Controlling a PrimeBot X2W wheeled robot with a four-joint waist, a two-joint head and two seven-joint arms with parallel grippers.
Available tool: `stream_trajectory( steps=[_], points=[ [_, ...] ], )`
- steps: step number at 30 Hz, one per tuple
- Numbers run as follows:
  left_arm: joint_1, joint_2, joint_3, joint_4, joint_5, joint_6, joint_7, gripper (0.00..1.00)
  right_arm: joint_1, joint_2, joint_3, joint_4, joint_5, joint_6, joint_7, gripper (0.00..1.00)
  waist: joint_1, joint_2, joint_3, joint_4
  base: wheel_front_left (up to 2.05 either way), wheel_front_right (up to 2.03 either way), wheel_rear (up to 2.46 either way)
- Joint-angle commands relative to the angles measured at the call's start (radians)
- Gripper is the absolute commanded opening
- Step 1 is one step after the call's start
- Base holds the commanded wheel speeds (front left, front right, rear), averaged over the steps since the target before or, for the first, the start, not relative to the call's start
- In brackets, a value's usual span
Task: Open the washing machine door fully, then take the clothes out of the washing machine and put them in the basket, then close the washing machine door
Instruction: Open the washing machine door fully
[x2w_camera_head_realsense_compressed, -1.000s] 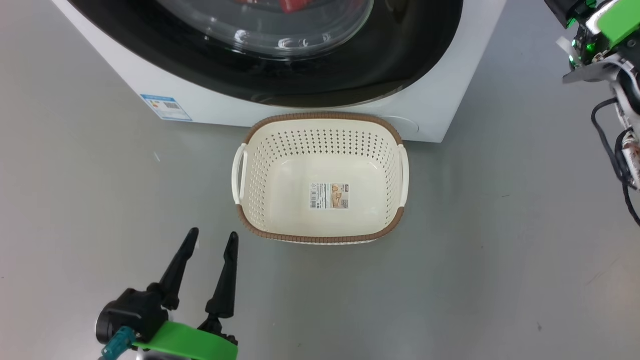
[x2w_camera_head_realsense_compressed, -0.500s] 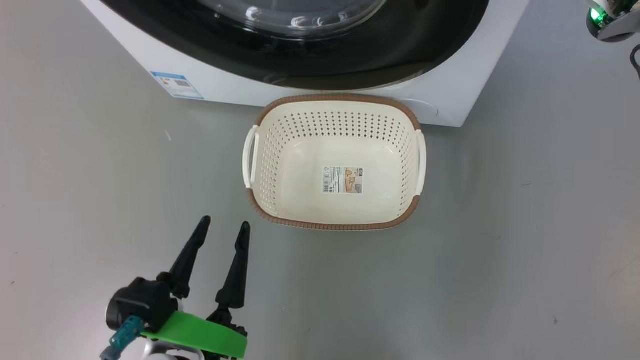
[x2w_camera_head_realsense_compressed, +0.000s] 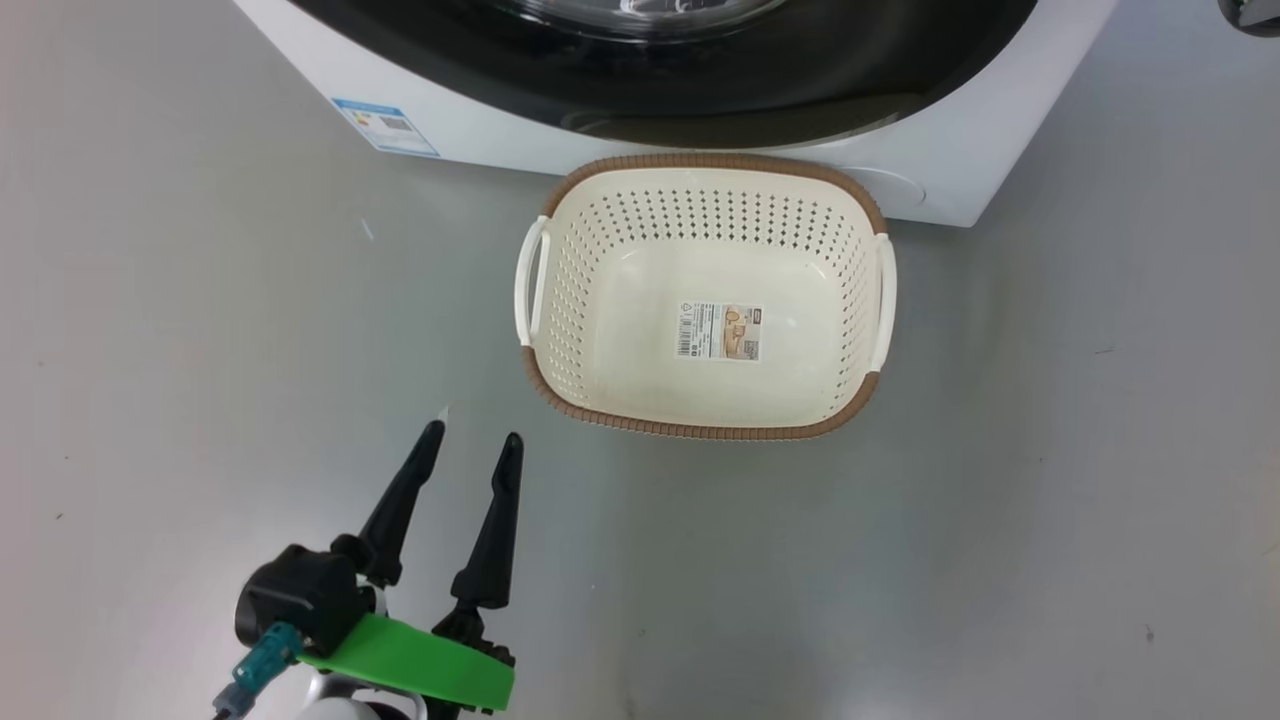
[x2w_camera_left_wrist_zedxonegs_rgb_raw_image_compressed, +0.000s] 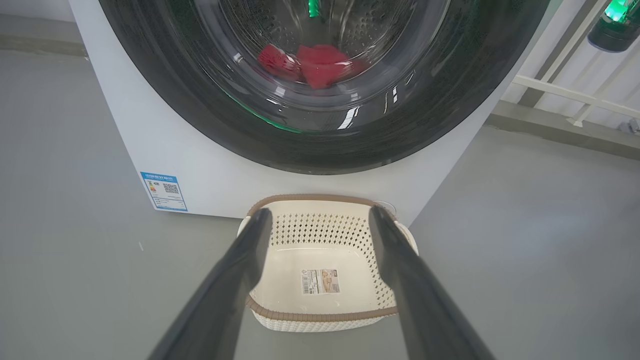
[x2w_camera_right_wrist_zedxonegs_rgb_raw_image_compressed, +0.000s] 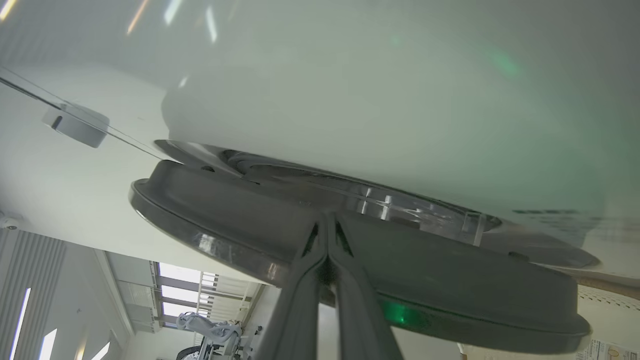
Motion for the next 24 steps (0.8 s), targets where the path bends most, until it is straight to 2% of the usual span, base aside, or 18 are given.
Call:
stream_trajectory(
  steps=[1,14,24],
  points=[
    [-0.015,0.015,0.026,-0.027,-0.008,0.006,-0.012,1.00,-0.022,0.011,0.004,-0.021,-0.015,0.001,0.005,0.00,0.0000,-0.0001,0.008,0.006,0.00,0.00,0.00],
    [-0.032,0.015,0.001,-0.036,-0.028,0.015,-0.012,1.00,-0.054,0.017,0.015,0.000,-0.057,0.001,-0.001,0.00,0.0000,-0.0001,0.036,0.023,0.00,0.00,0.00],
    [-0.032,0.015,-0.006,-0.034,-0.030,0.020,-0.012,1.00,-0.017,0.033,0.036,-0.018,-0.075,0.001,0.027,0.00,0.0000,-0.0001,0.019,0.020,0.00,0.00,0.00]
  ],
)
